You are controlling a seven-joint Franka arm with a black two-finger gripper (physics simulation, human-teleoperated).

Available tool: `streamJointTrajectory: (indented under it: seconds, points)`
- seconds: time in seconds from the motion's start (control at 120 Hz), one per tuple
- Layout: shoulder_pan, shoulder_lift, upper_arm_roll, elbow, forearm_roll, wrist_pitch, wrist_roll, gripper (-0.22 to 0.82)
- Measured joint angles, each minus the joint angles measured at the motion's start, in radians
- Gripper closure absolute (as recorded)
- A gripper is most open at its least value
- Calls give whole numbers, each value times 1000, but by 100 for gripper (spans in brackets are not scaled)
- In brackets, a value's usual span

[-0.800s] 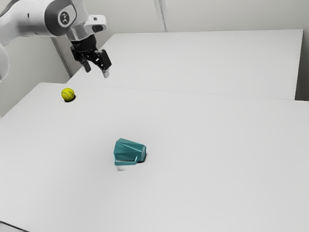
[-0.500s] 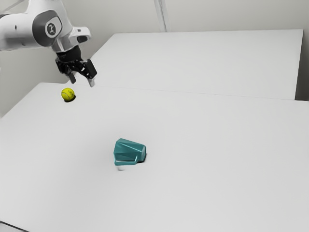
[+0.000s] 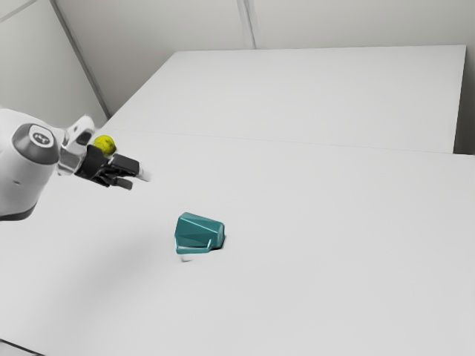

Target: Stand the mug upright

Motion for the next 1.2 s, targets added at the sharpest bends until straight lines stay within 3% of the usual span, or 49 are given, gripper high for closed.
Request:
streamJointTrajectory:
  seconds: [0.167,0.325,0.725,1.2]
  points:
    - [29,6,0,-63,-73,83,210,0]
    - [33,101,-7,-68,-202,122,393,1]
    - [-2,218,-155,-60,-605,195,776,2]
    - [11,178,-194,-151,-773,235,1042,2]
